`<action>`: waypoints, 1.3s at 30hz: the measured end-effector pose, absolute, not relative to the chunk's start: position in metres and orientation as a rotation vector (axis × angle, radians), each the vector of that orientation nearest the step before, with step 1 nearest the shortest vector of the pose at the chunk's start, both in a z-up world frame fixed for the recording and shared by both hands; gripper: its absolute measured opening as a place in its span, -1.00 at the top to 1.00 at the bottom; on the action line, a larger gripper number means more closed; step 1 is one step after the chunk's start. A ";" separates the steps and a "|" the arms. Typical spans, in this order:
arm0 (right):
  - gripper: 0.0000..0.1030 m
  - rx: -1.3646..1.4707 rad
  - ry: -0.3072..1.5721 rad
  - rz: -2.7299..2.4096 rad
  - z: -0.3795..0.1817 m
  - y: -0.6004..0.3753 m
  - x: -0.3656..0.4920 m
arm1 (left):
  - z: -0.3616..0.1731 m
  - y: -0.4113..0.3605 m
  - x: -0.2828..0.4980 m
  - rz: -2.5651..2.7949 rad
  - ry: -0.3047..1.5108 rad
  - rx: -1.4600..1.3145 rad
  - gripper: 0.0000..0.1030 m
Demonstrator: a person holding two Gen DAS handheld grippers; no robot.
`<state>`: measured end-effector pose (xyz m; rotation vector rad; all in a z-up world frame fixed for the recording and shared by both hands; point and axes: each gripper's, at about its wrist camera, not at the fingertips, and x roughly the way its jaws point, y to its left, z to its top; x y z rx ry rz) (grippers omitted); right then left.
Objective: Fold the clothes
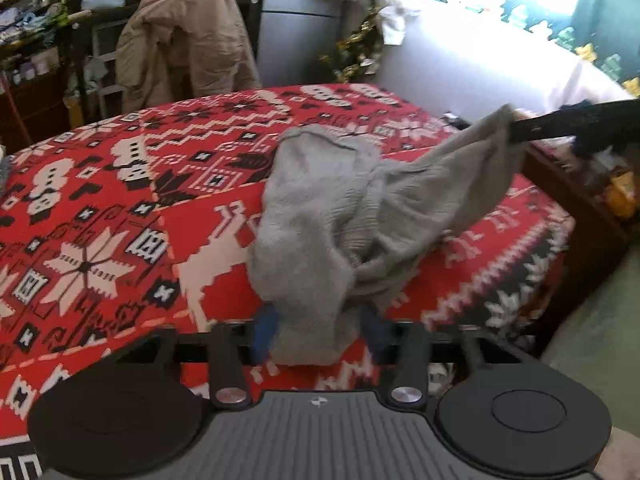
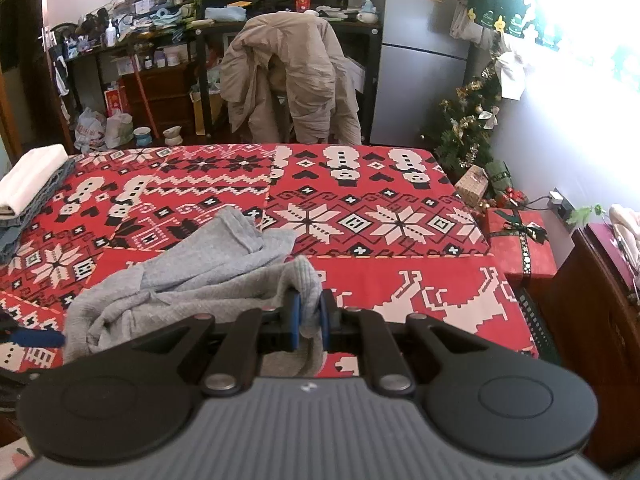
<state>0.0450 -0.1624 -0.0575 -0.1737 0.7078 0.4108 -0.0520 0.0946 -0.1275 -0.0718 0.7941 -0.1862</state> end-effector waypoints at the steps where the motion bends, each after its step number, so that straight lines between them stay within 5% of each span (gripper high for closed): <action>1: 0.79 -0.169 0.707 0.411 -0.056 -0.166 0.043 | -0.129 0.095 -0.049 -0.173 0.800 -0.072 0.90; 22: 0.79 -0.080 0.541 0.542 0.023 -0.167 0.018 | 0.014 0.197 -0.065 -0.036 0.497 -0.250 0.97; 35: 0.79 -0.102 0.591 0.506 0.011 -0.166 0.021 | -0.063 0.153 -0.069 -0.134 0.714 -0.265 0.88; 39: 0.79 -0.103 0.607 0.502 0.003 -0.169 0.022 | -0.084 0.148 -0.064 -0.135 0.746 -0.325 0.51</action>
